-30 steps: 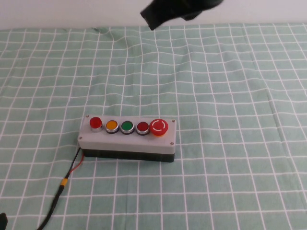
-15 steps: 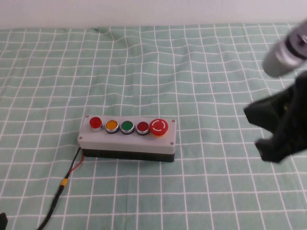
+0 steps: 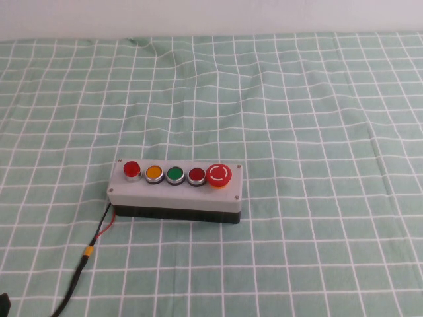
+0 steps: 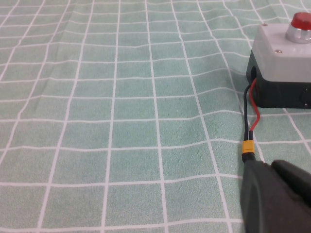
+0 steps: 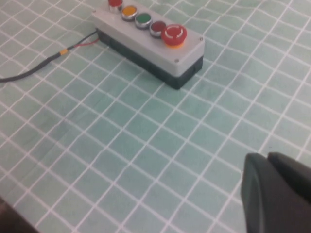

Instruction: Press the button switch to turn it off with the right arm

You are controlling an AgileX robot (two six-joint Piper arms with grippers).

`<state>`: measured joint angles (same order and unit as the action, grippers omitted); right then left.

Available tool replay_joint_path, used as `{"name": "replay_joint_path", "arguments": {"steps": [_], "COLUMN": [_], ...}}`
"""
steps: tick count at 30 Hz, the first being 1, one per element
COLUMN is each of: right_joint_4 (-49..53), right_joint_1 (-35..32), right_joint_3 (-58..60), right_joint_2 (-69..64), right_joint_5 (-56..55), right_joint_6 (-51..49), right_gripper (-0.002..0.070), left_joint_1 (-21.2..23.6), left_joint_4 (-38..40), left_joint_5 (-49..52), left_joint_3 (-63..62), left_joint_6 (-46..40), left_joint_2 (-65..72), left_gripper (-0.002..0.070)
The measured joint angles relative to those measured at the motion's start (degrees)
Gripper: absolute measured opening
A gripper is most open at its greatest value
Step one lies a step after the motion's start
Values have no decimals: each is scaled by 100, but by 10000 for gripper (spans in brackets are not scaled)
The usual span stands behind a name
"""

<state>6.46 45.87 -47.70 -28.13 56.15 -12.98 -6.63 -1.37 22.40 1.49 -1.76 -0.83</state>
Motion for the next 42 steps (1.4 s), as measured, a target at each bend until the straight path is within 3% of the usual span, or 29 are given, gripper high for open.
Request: {"name": "replay_joint_path", "arguments": {"steps": [6,16,23,28,32,42], "right_joint_4": [-39,-52,330,469,440,430], "right_joint_1": [0,-25,-1480,-2803,-3440,-3669], "right_joint_3": [0,56,125,684,1559,3756], "right_joint_2": [587,650,859,1183,1620,2832], "right_joint_5": [711,913,809,-203,-1627,-3758], "right_joint_6": [0,0,38,38,38,27], "right_gripper": [-16,-16,-16,-16,-16,-16], "left_joint_1": [0,0,0,0,0,0], "left_joint_4": [0,0,0,0,0,0], "left_joint_5": [0,0,0,0,0,0], "left_joint_3": [0,0,0,0,0,0], "left_joint_6": [0,0,0,0,0,0], "left_joint_2": [0,0,0,0,0,0], "left_gripper": [-3,-3,-3,-3,-3,-3]}}
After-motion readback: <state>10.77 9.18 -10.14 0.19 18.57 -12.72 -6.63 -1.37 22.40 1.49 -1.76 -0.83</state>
